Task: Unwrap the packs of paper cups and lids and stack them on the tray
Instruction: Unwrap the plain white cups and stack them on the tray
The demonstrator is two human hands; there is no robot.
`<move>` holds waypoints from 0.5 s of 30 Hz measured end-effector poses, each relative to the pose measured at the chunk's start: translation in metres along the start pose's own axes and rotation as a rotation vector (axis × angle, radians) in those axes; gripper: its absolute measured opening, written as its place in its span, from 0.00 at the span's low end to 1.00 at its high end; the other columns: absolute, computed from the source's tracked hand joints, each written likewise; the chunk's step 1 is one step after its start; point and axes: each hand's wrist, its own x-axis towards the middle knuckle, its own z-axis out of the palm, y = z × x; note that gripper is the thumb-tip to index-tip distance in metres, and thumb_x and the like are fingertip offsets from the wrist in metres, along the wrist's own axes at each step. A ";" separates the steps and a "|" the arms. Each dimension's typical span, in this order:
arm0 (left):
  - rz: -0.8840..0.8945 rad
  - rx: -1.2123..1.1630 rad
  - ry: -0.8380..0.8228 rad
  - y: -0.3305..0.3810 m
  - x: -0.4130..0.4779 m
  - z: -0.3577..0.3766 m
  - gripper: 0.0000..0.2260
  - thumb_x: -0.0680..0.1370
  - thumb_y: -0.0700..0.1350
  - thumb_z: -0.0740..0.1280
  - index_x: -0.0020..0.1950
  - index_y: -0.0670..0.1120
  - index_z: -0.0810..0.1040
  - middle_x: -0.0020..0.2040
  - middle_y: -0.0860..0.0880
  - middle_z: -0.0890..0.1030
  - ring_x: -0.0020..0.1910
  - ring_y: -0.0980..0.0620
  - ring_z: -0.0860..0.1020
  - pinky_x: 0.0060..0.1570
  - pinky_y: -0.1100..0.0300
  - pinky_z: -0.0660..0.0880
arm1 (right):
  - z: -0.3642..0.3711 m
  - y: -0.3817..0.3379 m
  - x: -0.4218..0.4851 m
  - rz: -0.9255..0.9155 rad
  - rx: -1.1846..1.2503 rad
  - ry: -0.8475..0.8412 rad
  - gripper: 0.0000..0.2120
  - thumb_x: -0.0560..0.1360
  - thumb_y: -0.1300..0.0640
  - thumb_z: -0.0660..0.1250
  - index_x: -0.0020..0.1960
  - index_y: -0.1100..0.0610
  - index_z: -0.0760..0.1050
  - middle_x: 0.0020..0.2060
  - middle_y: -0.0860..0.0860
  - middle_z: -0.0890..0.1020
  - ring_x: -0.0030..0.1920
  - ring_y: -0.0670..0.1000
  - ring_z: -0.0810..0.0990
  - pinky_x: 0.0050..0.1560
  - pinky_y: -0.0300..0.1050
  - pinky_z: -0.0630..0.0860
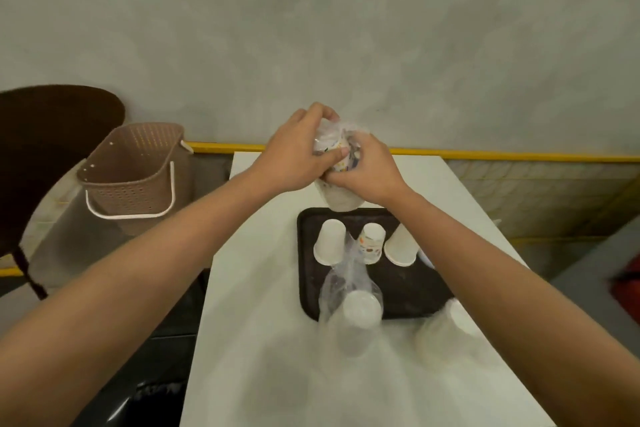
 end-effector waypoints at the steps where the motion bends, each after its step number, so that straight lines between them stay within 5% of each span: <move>1: 0.004 -0.005 -0.017 0.010 -0.002 0.010 0.21 0.73 0.52 0.70 0.64 0.50 0.69 0.58 0.46 0.73 0.53 0.48 0.74 0.49 0.60 0.68 | -0.009 0.005 -0.010 0.006 -0.001 0.001 0.20 0.61 0.54 0.75 0.50 0.45 0.74 0.42 0.42 0.79 0.42 0.38 0.77 0.40 0.30 0.70; 9: 0.018 0.124 -0.278 0.064 -0.016 0.064 0.23 0.72 0.53 0.71 0.64 0.49 0.71 0.55 0.48 0.72 0.55 0.48 0.73 0.51 0.58 0.68 | -0.055 0.045 -0.078 0.163 0.037 -0.104 0.18 0.65 0.58 0.77 0.45 0.46 0.70 0.38 0.39 0.78 0.39 0.35 0.77 0.37 0.25 0.71; 15: 0.021 0.185 -0.538 0.076 -0.028 0.090 0.25 0.70 0.53 0.72 0.63 0.49 0.69 0.49 0.50 0.70 0.48 0.50 0.72 0.45 0.58 0.69 | -0.062 0.071 -0.109 0.227 0.099 -0.241 0.26 0.63 0.62 0.78 0.51 0.39 0.73 0.50 0.46 0.80 0.52 0.43 0.79 0.54 0.41 0.76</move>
